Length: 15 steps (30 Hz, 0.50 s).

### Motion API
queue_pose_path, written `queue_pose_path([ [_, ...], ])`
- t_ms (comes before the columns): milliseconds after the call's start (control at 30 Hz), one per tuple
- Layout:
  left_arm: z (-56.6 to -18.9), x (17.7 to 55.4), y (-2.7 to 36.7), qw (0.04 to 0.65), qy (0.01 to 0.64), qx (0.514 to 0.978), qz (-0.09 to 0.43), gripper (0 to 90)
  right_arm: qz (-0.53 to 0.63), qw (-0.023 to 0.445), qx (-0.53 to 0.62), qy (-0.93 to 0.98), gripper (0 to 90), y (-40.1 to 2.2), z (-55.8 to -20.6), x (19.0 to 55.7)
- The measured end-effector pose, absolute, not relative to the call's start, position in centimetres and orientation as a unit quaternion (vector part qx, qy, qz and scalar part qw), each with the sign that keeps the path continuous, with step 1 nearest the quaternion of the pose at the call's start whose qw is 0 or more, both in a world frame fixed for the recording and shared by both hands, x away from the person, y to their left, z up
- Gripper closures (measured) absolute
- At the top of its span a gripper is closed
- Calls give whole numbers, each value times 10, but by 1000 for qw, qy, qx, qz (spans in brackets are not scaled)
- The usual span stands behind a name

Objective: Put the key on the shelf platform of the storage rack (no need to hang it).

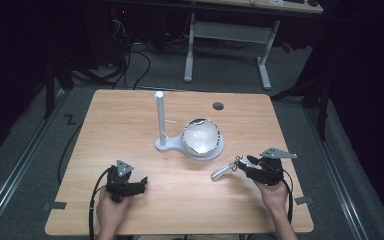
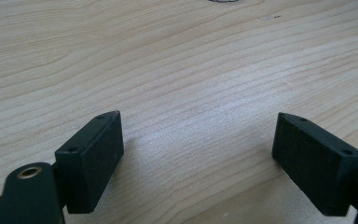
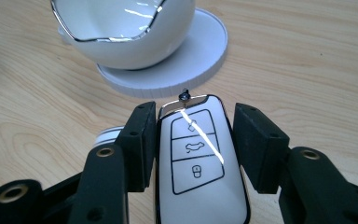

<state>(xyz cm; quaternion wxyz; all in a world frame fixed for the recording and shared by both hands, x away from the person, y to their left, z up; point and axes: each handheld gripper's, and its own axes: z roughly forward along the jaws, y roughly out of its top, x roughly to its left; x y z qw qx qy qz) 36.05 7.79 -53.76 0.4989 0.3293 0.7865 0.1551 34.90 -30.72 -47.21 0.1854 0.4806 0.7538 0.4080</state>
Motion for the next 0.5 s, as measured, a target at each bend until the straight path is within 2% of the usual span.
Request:
queue_pose_path([
  [500,-538,361,78,499,787,329,155,167,427,197,459,754,516,-305,-447,343],
])
